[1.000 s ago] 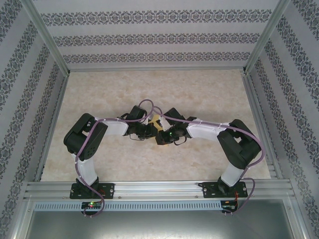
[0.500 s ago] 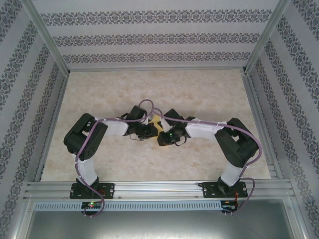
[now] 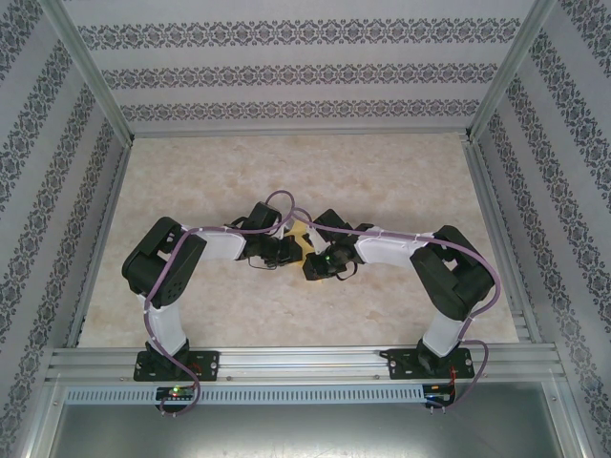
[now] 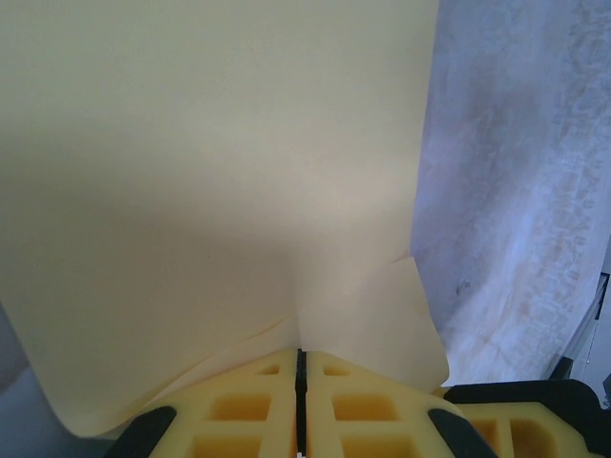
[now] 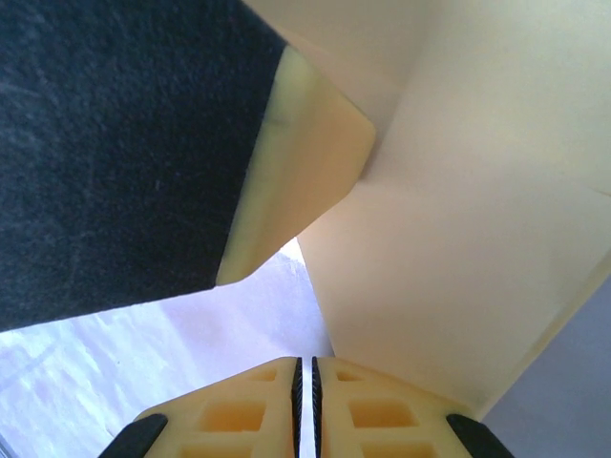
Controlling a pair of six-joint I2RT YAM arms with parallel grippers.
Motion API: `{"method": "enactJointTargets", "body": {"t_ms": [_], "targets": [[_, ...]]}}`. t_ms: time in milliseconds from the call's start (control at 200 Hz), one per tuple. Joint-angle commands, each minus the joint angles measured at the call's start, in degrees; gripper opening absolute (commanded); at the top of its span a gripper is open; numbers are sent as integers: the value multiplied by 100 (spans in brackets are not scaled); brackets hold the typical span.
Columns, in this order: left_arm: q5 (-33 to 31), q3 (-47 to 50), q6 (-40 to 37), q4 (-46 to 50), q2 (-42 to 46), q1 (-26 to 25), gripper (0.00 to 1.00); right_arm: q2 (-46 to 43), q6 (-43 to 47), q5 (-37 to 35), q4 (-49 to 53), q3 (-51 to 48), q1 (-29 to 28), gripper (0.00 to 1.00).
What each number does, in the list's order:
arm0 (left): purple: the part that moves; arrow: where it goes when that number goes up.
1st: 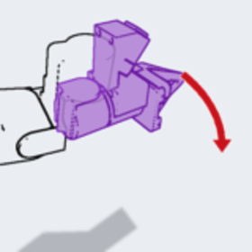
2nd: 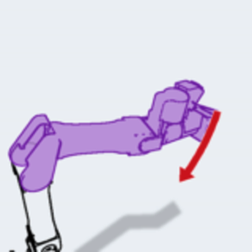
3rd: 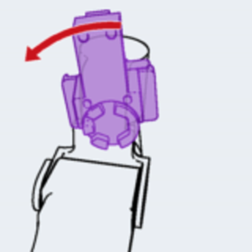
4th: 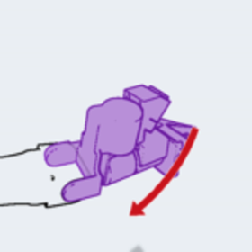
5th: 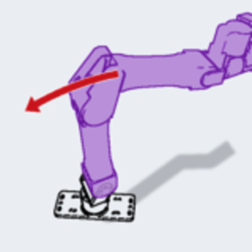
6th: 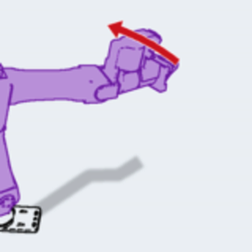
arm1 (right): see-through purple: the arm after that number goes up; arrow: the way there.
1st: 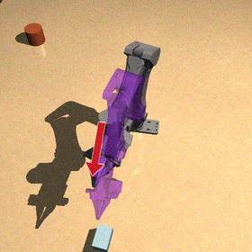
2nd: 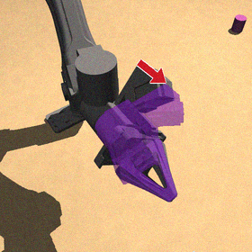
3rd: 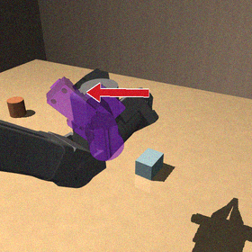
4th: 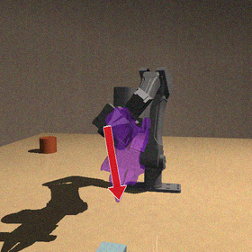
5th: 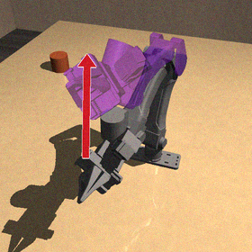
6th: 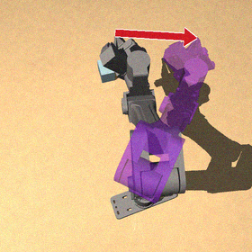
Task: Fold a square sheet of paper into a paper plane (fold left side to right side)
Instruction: Third fold the triangle at the center of the table.
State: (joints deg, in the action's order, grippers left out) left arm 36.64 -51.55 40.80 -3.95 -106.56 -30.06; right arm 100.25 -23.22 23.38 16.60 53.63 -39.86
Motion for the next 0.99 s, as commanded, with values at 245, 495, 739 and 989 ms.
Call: {"method": "enactJointTargets", "body": {"t_ms": [245,495,739,989], "targets": [[-175,6,-138,311,-263,-140,11,118,12,127,95,-61,190,13],[-172,10,-143,309,-259,-140,11,105,26,320,37,-87,191,13],[-175,-8,-154,334,-251,-140,11,94,16,405,-15,-82,154,13],[-175,-5,-171,355,-251,-144,11,201,-7,391,-11,-82,152,13]]}}
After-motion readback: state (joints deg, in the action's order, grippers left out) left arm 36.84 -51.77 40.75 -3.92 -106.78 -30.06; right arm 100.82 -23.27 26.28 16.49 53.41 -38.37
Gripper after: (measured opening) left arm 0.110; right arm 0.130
